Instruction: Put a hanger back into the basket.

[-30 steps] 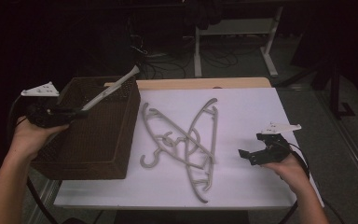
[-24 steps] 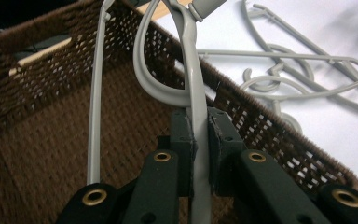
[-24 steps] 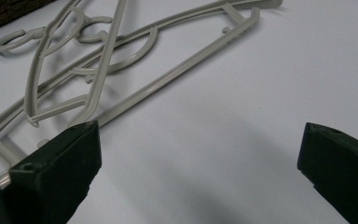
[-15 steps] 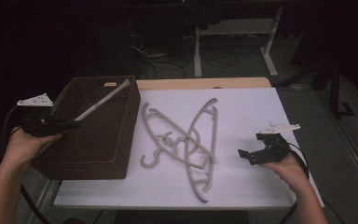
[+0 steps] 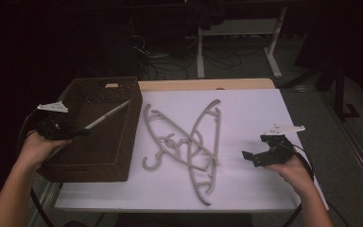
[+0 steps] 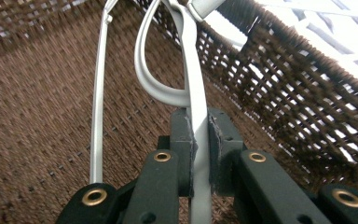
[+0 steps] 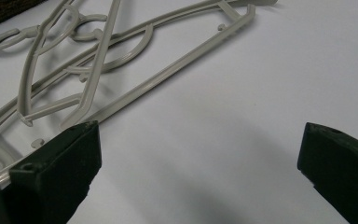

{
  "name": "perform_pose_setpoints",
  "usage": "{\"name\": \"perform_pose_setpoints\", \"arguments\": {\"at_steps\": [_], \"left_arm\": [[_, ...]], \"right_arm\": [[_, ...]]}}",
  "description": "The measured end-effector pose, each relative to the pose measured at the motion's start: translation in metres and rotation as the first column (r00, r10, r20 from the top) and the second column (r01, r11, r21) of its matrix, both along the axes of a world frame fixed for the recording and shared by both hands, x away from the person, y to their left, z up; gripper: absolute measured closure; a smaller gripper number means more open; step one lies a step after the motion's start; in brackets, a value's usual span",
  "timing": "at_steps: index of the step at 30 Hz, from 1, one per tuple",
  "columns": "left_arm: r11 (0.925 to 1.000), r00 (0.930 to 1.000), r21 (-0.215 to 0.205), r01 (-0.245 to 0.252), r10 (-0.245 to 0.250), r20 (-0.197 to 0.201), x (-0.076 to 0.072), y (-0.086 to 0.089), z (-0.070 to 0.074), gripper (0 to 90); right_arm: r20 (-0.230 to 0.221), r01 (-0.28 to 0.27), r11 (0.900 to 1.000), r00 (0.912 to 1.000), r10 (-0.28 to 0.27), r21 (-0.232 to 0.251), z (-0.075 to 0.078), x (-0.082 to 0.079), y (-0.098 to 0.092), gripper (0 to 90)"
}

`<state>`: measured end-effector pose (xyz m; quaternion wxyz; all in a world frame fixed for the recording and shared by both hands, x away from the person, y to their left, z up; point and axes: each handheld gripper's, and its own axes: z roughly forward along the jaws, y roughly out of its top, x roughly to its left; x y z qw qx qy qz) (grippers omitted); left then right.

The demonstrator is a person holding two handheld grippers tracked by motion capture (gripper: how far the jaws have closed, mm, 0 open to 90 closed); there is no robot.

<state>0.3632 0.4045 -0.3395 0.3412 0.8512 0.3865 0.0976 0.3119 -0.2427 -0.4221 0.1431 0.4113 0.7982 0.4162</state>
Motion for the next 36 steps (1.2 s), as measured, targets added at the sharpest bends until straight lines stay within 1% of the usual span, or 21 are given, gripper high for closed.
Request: {"name": "perform_pose_setpoints", "arguments": {"at_steps": [3, 4, 6, 8, 9, 10, 12, 13, 16, 18, 19, 21, 23, 27, 31, 36], "left_arm": [[0.9998, 1.0, -0.02, 0.005, -0.005, -0.008, 0.002, 0.003, -0.006, 81.6], [0.9998, 0.9999, -0.021, 0.006, -0.007, -0.012, 0.003, 0.005, -0.007, 81.5], [0.9996, 1.0, -0.026, -0.005, 0.005, -0.004, 0.003, 0.008, -0.009, 80.8], [0.9996, 0.9999, -0.026, -0.008, 0.008, -0.009, 0.003, 0.012, -0.01, 79.8], [0.9995, 0.9998, -0.024, -0.018, 0.018, -0.005, 0.003, 0.013, -0.011, 73.3], [0.9995, 0.9997, -0.025, -0.02, 0.02, -0.012, 0.003, 0.015, -0.011, 68.0], [0.9991, 0.9992, -0.018, -0.039, 0.039, -0.001, 0.003, 0.018, -0.009, 63.1], [0.9987, 0.9989, -0.023, -0.046, 0.046, -0.002, 0.004, 0.019, -0.009, 58.7], [0.9977, 0.9983, -0.041, -0.055, 0.055, 0.016, 0.003, 0.02, -0.007, 50.3], [0.9964, 0.998, -0.065, -0.055, 0.057, 0.025, 0.003, 0.018, -0.004, 44.5], [0.9957, 0.9981, -0.076, -0.054, 0.056, 0.026, 0.003, 0.017, -0.003, 41.8], [0.9953, 0.9982, -0.085, -0.045, 0.049, 0.036, 0.003, 0.014, -0.001, 36.2], [0.9943, 0.9983, -0.101, -0.035, 0.04, 0.042, 0.002, 0.011, 0.001, 34.0], [0.9916, 0.9981, -0.128, -0.019, 0.026, 0.056, 0.002, 0.004, 0.005, 25.5], [0.9871, 0.997, -0.16, 0.005, 0.008, 0.077, -0.001, -0.007, 0.013, 22.2], [0.9797, 0.9941, -0.196, 0.04, -0.019, 0.107, -0.004, -0.028, 0.025, 20.4]], "right_arm": [[-0.001, 0.0, 1.0, 1.0, 0.0, -0.002, 0.0, 0.0, 0.0, 0.0], [-0.001, 0.0, 1.0, 1.0, 0.0, -0.001, 0.0, 0.0, 0.0, 0.0], [-0.001, 0.0, 1.0, 1.0, 0.0, -0.002, 0.0, 0.0, 0.0, 0.0], [-0.001, 0.0, 1.0, 1.0, 0.0, -0.001, 0.0, 0.0, 0.0, 0.0], [-0.001, 0.0, 1.0, 1.0, 0.0, -0.001, 0.0, 0.0, 0.0, 0.0], [-0.001, 0.0, 1.0, 1.0, 0.0, -0.001, 0.0, 0.0, 0.0, 0.0], [0.0, 0.0, 1.0, 1.0, 0.0, -0.001, 0.0, 0.0, 0.0, 0.0], [0.0, 0.0, 1.0, 1.0, 0.0, -0.002, 0.0, 0.0, 0.0, 0.0], [0.0, 0.0, 1.0, 1.0, 0.0, -0.001, 0.0, 0.0, 0.001, 0.0], [0.001, -0.001, 1.0, 1.0, 0.001, -0.001, 0.0, 0.0, 0.001, 0.0], [0.0, -0.001, 1.0, 1.0, 0.001, -0.002, 0.0, 0.001, 0.001, 0.0], [0.0, -0.001, 1.0, 1.0, 0.001, -0.001, 0.0, 0.001, 0.0, 0.0], [0.0, -0.001, 1.0, 1.0, 0.001, -0.001, 0.0, 0.0, 0.0, 0.0], [0.001, -0.003, 1.0, 1.0, 0.003, 0.0, 0.0, 0.0, 0.0, 0.0], [0.002, -0.006, 1.0, 1.0, 0.006, -0.002, 0.0, 0.0, 0.001, 0.0], [0.002, -0.008, 1.0, 1.0, 0.008, -0.001, 0.001, 0.001, 0.002, 0.0]]}}
